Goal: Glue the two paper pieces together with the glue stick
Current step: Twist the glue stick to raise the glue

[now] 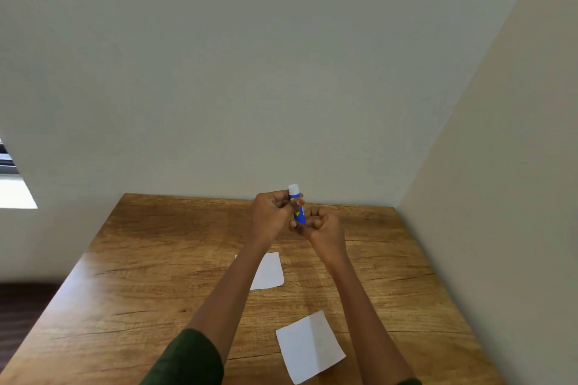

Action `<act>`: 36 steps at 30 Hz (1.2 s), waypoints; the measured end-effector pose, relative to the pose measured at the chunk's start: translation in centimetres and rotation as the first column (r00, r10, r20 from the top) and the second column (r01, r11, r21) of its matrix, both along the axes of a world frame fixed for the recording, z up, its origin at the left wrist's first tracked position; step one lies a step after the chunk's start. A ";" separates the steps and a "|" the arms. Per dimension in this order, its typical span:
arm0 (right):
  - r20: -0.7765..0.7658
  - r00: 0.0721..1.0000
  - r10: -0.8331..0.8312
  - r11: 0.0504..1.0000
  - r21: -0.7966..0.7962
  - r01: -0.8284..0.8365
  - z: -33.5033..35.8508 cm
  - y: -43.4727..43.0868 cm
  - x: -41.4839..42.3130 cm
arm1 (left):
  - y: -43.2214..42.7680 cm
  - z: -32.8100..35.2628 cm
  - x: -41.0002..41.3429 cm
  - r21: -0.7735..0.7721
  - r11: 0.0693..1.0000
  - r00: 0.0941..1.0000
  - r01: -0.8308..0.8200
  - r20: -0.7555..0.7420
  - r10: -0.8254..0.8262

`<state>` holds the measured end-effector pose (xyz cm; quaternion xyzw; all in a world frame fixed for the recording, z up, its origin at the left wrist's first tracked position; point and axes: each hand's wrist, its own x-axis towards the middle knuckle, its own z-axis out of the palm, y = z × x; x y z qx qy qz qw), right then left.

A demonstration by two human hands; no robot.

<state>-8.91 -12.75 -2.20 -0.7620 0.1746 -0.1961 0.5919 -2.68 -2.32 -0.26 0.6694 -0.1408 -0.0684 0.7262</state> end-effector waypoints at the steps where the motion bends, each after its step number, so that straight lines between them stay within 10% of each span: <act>1: -0.001 1.000 0.007 1.000 0.011 -0.007 0.0 -0.1 0.0 | 0.0 0.0 0.0 0.006 1.000 1.000 0.001 0.000 -0.001; 16: 0.005 0.979 0.203 0.975 0.092 -0.202 0.3 -0.8 -0.4 | -0.3 -0.3 0.4 0.006 1.000 1.000 -0.004 0.022 0.004; 27: 0.010 1.000 0.008 1.000 0.019 -0.008 0.1 -0.2 -0.1 | -0.4 -0.1 0.3 0.019 1.000 1.000 0.005 -0.011 -0.004; 36: 0.030 0.947 0.320 0.931 0.178 -0.320 0.2 -1.2 -1.1 | 0.0 0.0 0.1 -0.004 0.998 0.997 0.056 -0.048 -0.056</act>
